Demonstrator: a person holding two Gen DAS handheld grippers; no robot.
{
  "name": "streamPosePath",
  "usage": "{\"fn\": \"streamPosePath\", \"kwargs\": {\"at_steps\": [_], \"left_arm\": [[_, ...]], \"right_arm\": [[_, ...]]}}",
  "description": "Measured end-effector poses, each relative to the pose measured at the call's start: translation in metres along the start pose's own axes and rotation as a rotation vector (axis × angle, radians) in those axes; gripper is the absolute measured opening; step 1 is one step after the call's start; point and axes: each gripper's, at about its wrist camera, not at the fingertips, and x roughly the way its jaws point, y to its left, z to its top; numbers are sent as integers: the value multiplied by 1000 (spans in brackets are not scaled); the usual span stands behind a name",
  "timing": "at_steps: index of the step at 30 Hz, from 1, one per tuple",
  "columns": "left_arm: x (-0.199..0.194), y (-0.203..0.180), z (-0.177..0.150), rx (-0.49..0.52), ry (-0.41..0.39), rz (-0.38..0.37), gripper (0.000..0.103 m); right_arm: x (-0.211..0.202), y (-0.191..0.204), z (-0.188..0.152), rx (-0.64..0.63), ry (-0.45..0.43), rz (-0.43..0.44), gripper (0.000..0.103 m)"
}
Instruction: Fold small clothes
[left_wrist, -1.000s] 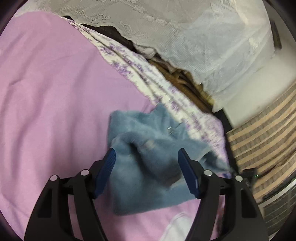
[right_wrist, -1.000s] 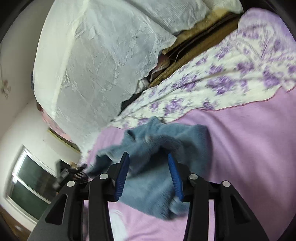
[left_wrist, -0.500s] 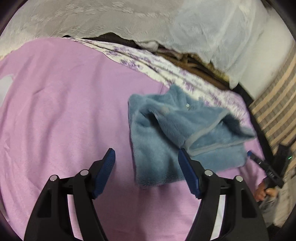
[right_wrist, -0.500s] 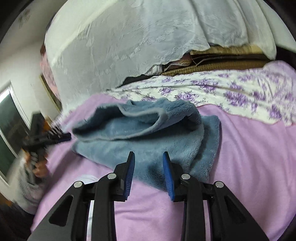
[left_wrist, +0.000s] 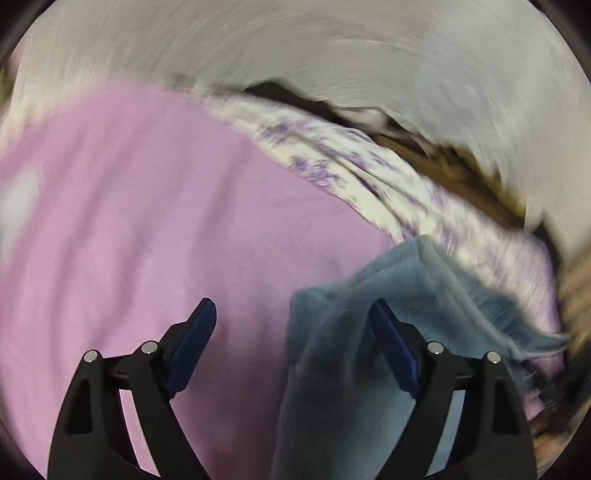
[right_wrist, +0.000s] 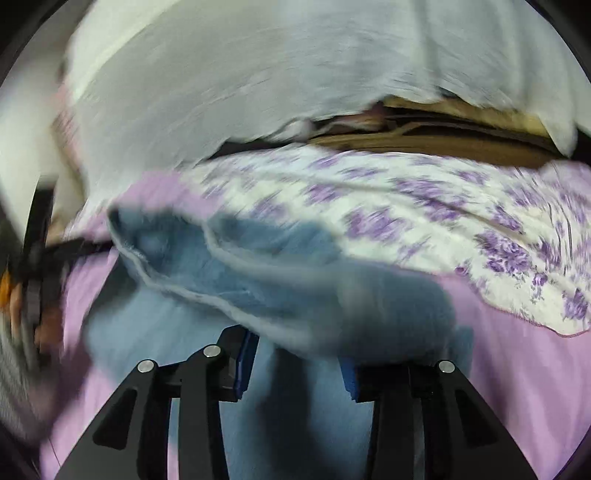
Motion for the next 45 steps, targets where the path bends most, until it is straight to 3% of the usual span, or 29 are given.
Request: {"fn": "streamPosePath", "kwargs": {"at_steps": [2,3,7,10,12,15,18,20,25,28,32,34,36,38,39,45], "left_arm": [[5,14,-2,-89,25,-95,82],[3,14,-7,-78,18,-105,82],[-5,-16,-24,79,-33,-36,82],[-10,-49,-30,163,-48,-40,83],[-7,-74,-31,221,-63,-22,92],[17,-91,-26,260,-54,80,95],[65,-71,-20,207,47,182,99],[85,-44,-21,107,102,95,99],[72,-46,-24,122,65,96,99],[54,-43,-30,109,7,61,98],[20,-47,-44,180,-54,-9,98],[16,-54,-46,209,-73,-10,98],[25,-53,-46,214,-59,46,98],[52,-41,-46,183,32,104,99],[60,-35,-45,154,66,77,99],[42,-38,-48,160,-7,93,98]], "right_arm": [[-1,-3,0,35,-24,10,39],[-3,0,-2,15,-28,9,39],[-12,18,0,-50,-66,1,44],[-10,30,8,-52,-62,45,50],[-5,38,13,-42,-58,74,57],[14,34,19,-27,-23,58,61],[40,-5,15,70,39,-5,61],[49,-25,10,158,56,67,56],[40,-4,8,60,17,9,61],[18,4,4,27,-59,-14,61],[-13,18,0,-44,-129,-30,64],[-19,21,-3,-65,-124,-55,70],[-15,13,-5,-55,-102,-93,72],[3,-11,-10,19,-20,-108,72],[8,-20,-13,46,3,-75,72],[-4,-10,-16,5,-54,-115,73]]}}
